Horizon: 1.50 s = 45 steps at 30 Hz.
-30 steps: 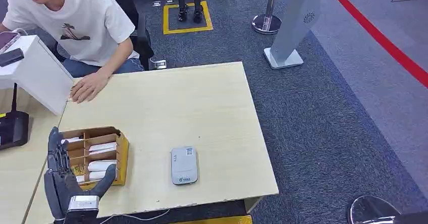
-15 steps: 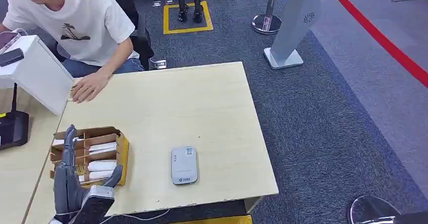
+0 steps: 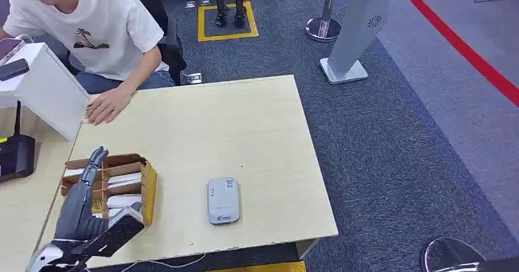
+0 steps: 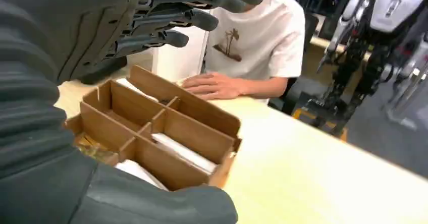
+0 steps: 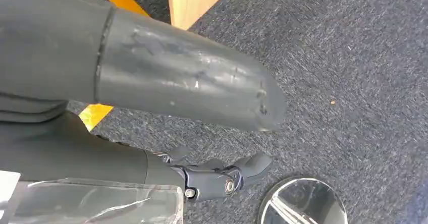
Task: Pass the card to the sensor for recognition and then transmit it.
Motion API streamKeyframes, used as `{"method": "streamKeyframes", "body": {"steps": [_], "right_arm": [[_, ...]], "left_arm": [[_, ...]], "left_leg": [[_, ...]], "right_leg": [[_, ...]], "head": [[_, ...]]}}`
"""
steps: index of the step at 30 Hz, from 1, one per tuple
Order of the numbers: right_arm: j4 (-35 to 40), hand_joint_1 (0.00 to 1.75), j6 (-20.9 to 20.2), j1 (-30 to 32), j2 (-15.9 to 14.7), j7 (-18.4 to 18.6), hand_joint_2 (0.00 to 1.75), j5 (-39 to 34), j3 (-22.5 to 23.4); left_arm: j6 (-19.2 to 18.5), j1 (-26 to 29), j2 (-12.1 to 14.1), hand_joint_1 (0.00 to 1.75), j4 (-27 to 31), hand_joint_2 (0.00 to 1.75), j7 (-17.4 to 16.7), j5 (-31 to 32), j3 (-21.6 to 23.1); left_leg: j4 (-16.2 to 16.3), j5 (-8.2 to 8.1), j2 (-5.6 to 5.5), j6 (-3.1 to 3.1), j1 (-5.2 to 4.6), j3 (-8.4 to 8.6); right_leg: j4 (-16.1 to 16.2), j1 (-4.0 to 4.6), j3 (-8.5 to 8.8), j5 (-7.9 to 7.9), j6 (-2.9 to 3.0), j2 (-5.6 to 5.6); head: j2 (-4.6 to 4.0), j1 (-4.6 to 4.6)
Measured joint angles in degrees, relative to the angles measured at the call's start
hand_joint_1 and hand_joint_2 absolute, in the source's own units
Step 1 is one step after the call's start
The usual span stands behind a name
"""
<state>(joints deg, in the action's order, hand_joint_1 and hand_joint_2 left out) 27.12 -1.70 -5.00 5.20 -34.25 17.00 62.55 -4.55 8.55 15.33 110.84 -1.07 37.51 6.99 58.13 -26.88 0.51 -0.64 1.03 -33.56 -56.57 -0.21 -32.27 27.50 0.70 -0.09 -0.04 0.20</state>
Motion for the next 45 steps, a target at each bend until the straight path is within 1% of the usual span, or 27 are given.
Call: {"method": "streamKeyframes", "body": {"steps": [4,7,14,18,21,25,29,35,37,38,41,45], "right_arm": [[-0.5,0.0,0.0,-0.1,-0.2,0.0,0.0,0.4,0.0],[-0.9,0.0,0.0,-0.2,-0.3,0.0,0.0,0.5,0.0],[-1.7,0.0,0.0,-0.8,-0.5,0.0,0.0,0.9,0.0],[-2.1,0.0,0.0,-1.1,-0.7,0.0,0.0,1.0,0.0],[-2.5,0.0,0.0,-1.4,-0.9,0.0,0.0,1.0,-0.1],[-3.0,0.0,0.1,-1.8,-1.0,0.1,0.0,1.0,-0.2],[-3.4,0.0,0.1,-2.1,-1.1,0.2,0.0,1.1,-0.6],[-3.9,0.0,0.3,-2.5,-1.2,0.6,0.0,1.0,-1.6],[-4.0,0.0,0.4,-2.7,-1.2,0.6,0.0,1.0,-1.8],[-4.1,0.0,0.4,-2.8,-1.2,0.7,0.0,1.0,-1.9],[-4.3,0.0,0.8,-3.0,-1.4,0.9,0.0,0.9,-2.6],[-4.5,0.0,1.1,-3.3,-1.5,1.0,0.0,0.7,-3.5]], "left_arm": [[-4.0,-2.1,5.0,0.0,-0.5,1.75,-1.8,-2.2,-1.3],[-6.5,-3.3,8.0,0.0,-0.9,1.75,-2.8,-4.3,-2.1],[-11.1,-5.5,13.6,0.0,-2.3,1.75,-4.6,-9.2,-2.8],[-14.1,-6.5,17.5,0.0,-3.0,1.75,-6.1,-13.7,-2.8],[-15.5,-7.6,20.8,0.0,-3.6,1.75,-7.2,-17.0,-2.8],[-16.9,-9.1,24.3,0.0,-4.5,1.75,-8.4,-19.8,-2.8],[-17.9,-10.8,27.2,0.0,-5.6,1.75,-9.3,-22.3,-2.4],[-19.3,-11.7,30.6,0.0,-6.4,1.75,-10.5,-25.4,-1.4],[-20.5,-12.0,31.8,0.0,-6.6,1.75,-11.4,-28.5,-1.0],[-21.0,-12.2,32.8,0.0,-6.6,1.75,-11.9,-30.4,-0.8],[-22.5,-12.9,36.5,0.0,-6.6,1.75,-13.5,-35.8,-0.1],[-23.3,-13.4,41.0,0.0,-6.6,1.75,-15.4,-41.7,0.4]], "left_leg": [[0.0,0.0,0.0,-0.01,0.0,0.0],[0.0,0.01,0.0,-0.01,0.01,0.0],[0.0,0.01,0.01,-0.01,0.0,0.0],[0.0,0.01,0.01,-0.01,0.01,0.0],[0.0,0.03,0.0,-0.04,0.01,0.0],[0.0,0.03,0.0,-0.04,0.01,0.0],[0.0,0.04,0.0,-0.04,0.01,0.0],[0.0,0.03,0.02,-0.04,0.01,0.0],[0.0,0.03,0.02,-0.04,0.01,0.0],[0.0,0.03,0.02,-0.04,0.01,0.0],[0.0,0.04,0.02,-0.05,0.02,0.0],[0.0,0.04,0.02,-0.05,0.02,0.0]], "right_leg": [[0.0,0.0,0.0,0.0,0.0,0.0],[0.0,0.0,0.0,0.0,0.0,0.01],[0.0,0.0,0.0,0.0,0.0,0.01],[0.0,0.01,0.0,0.0,0.01,0.01],[0.0,0.01,0.0,0.0,0.01,0.01],[0.0,0.01,0.0,-0.01,0.01,0.01],[0.0,0.01,0.0,-0.01,0.01,0.01],[0.0,0.01,-0.01,-0.01,0.01,0.02],[0.0,0.01,-0.01,-0.01,0.01,0.03],[0.0,0.01,-0.01,-0.01,0.01,0.03],[0.0,0.01,-0.01,-0.01,0.01,0.03],[0.0,0.02,0.0,-0.01,0.02,0.03]], "head": [[0.0,-0.02],[0.0,-0.02],[0.0,0.0],[0.0,0.0],[0.0,0.0],[0.0,0.02],[0.0,-0.02],[0.0,0.0],[0.0,0.0],[0.0,0.0],[0.0,0.02],[0.0,0.0]]}}
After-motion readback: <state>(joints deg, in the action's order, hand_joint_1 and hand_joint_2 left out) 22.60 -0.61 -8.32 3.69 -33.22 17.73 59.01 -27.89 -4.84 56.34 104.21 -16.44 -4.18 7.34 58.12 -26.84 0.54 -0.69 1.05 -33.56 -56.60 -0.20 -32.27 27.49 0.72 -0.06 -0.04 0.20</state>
